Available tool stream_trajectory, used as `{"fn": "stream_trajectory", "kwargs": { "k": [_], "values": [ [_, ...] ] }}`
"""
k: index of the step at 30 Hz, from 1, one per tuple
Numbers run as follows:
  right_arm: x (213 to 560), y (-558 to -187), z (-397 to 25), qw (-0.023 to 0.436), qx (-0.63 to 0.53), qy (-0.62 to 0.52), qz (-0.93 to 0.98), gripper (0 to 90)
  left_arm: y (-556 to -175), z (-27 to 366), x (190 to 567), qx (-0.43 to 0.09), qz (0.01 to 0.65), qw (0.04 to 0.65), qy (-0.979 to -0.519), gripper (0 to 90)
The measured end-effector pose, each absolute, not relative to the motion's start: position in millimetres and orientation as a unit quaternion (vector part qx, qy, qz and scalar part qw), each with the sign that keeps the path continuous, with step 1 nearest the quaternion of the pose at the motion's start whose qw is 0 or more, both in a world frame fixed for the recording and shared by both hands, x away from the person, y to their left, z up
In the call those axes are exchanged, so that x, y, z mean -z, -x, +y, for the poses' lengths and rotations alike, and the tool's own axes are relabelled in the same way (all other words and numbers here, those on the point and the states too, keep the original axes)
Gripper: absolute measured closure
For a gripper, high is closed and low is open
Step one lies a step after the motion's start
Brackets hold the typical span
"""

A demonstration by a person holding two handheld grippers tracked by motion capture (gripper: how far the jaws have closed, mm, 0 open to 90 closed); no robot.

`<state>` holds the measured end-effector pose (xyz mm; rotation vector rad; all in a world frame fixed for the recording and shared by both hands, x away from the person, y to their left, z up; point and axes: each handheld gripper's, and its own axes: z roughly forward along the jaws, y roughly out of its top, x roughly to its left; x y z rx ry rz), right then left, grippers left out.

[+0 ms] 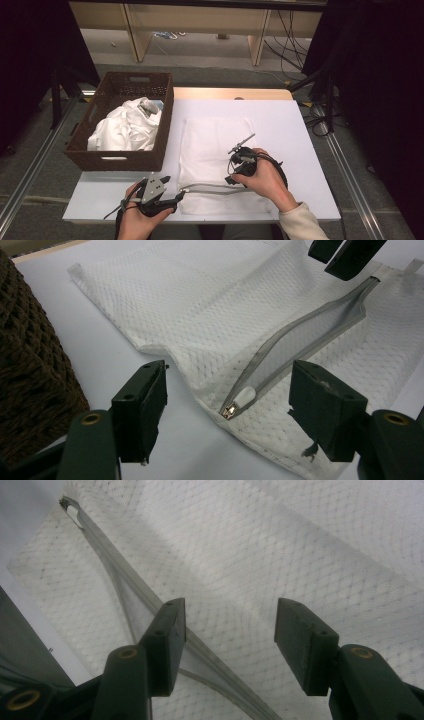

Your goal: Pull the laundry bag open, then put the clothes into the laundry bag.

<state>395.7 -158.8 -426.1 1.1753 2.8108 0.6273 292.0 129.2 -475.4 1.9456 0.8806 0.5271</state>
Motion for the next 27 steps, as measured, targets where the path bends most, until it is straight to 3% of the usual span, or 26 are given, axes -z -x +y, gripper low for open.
{"fn": "stream_trajectory", "kwargs": {
  "k": [27],
  "values": [
    [441,-391,-137,0.024,-0.198,-0.326,0.924,40.2,-295,131,473,-0.212,0.373,0.457,-0.779,31.1]
  ]
}}
